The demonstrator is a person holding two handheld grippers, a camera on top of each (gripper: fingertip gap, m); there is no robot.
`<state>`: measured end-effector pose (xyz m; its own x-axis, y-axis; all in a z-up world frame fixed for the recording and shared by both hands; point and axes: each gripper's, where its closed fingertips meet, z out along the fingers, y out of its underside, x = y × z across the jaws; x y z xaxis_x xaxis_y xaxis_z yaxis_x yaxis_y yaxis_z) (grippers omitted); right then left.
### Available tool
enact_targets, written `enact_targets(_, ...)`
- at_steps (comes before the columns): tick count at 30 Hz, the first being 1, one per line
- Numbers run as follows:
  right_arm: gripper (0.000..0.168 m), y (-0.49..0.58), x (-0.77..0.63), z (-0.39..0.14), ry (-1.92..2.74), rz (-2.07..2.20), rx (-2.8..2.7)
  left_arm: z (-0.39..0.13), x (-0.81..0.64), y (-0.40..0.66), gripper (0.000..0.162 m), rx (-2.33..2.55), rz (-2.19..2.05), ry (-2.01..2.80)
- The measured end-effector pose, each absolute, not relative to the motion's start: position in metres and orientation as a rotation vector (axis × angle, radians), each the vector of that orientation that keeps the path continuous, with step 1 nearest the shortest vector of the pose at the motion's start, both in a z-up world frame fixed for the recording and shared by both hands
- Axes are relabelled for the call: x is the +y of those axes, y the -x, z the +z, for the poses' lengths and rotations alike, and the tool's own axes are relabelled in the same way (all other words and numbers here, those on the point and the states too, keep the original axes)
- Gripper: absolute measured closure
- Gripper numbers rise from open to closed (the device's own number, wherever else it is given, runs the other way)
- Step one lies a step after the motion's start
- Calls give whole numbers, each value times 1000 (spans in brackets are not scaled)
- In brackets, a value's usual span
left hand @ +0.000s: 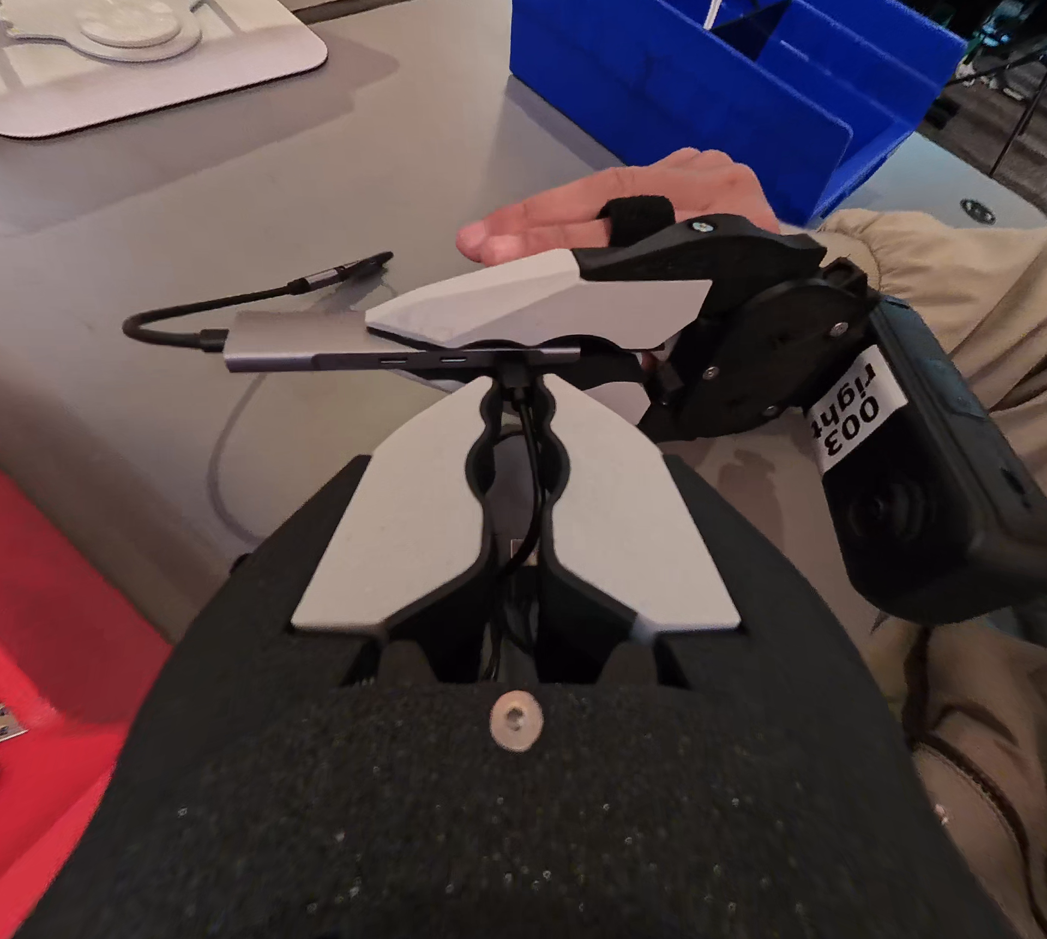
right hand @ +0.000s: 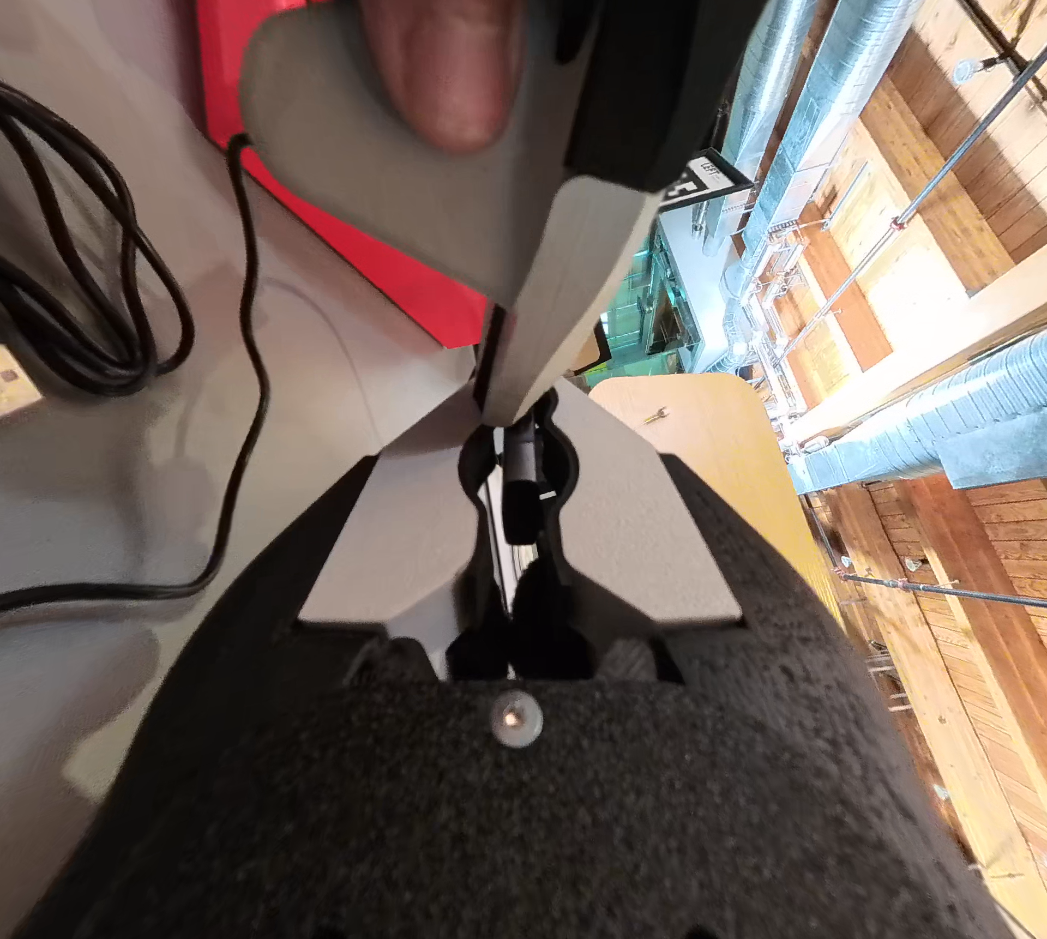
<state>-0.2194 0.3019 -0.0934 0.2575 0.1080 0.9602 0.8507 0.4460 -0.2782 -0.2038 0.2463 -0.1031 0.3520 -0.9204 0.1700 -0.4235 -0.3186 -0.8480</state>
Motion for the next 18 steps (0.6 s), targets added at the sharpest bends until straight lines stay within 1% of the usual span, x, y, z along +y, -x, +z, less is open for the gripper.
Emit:
enact_targets(14, 160, 217, 302, -90, 1005, -595, -1182, -100, 245, 201, 151, 1094, -936, 1894)
enact_targets(16, 160, 216, 302, -88, 1013, -581, -1174, -95, 242, 202, 148, 1092, -972, 1884)
enact_targets(17, 159, 214, 303, -88, 1025, -576, -1168, -91, 243, 205, 142, 1073, -981, 1877)
enact_targets(18, 160, 211, 305, -88, 1040, -567, -1160, -84, 243, 209, 141, 1051, -994, 1858)
